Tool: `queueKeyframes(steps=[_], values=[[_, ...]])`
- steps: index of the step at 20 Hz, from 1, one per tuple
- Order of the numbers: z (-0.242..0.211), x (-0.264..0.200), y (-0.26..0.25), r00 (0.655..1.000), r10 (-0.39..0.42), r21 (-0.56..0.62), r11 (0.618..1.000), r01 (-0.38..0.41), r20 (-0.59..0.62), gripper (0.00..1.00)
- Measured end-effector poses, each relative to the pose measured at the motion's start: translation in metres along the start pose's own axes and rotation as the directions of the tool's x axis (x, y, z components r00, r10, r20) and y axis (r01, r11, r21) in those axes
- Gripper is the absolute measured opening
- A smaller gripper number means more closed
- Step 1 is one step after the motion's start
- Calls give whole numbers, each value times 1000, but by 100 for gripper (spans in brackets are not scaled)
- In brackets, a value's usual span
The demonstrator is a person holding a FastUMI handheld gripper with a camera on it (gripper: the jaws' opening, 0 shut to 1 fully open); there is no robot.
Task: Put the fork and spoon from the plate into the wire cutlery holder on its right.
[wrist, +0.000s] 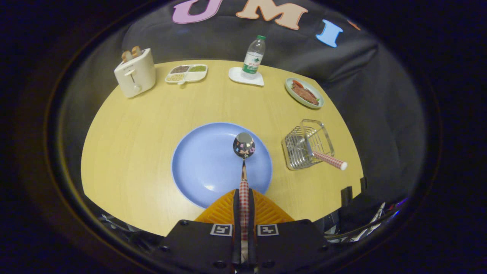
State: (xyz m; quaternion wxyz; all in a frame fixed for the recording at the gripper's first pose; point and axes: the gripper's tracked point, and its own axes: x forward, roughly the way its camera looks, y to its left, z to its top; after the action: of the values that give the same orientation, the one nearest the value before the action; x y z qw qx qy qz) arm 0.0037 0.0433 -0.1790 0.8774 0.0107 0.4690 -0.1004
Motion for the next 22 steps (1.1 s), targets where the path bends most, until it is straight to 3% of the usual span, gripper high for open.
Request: queueKeyframes(steps=[6, 11, 17, 22], values=[[43, -21, -33, 992, -16, 159, 987, 36, -123, 10], [68, -17, -64, 975, -8, 335, 938, 84, -221, 10], [69, 2, -97, 915, 29, 434, 886, 163, -402, 10], [66, 21, -112, 851, 134, 515, 839, 174, -507, 10]])
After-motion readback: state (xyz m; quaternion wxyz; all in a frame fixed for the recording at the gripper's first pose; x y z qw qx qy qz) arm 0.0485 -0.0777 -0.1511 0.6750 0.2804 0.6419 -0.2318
